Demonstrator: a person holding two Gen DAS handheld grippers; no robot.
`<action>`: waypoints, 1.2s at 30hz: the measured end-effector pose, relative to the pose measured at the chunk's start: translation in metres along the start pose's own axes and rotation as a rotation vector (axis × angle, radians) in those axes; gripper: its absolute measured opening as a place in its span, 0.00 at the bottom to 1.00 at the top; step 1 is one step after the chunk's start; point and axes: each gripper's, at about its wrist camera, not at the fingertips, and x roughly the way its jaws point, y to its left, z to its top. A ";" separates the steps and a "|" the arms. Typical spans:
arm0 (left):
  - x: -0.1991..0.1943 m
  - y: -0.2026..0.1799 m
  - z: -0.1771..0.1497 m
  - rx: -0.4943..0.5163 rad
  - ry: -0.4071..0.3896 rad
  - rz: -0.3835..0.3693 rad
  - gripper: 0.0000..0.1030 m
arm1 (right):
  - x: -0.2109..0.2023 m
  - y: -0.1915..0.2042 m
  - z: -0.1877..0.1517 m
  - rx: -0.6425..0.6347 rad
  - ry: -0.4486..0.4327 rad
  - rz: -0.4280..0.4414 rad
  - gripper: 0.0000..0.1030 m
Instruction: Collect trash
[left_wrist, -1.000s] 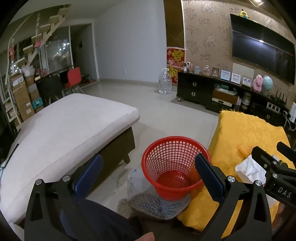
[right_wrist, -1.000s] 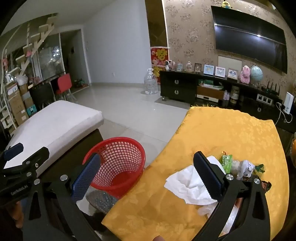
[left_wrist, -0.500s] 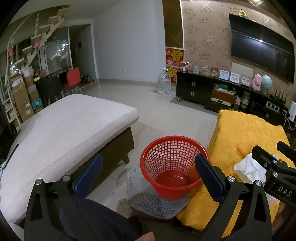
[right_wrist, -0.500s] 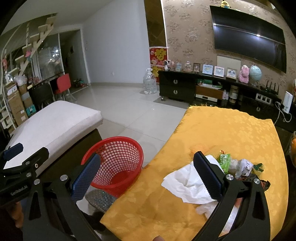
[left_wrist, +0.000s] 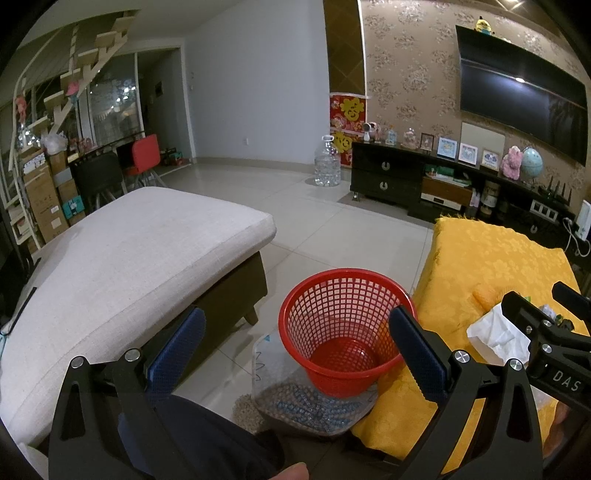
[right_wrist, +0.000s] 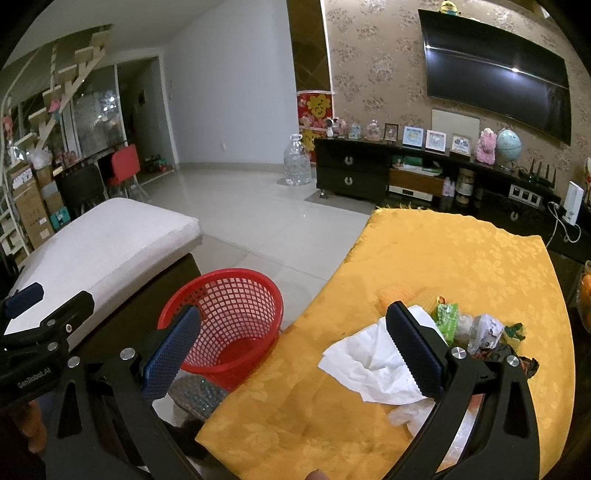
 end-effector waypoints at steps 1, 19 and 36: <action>0.000 0.000 0.000 -0.001 0.000 0.000 0.93 | 0.004 0.002 0.000 0.000 0.020 -0.006 0.95; 0.000 0.001 0.001 0.000 0.001 -0.001 0.93 | 0.007 0.000 -0.003 0.029 0.043 0.009 0.95; 0.001 0.000 -0.001 0.002 0.004 0.000 0.93 | 0.007 -0.001 -0.003 0.038 0.037 0.012 0.95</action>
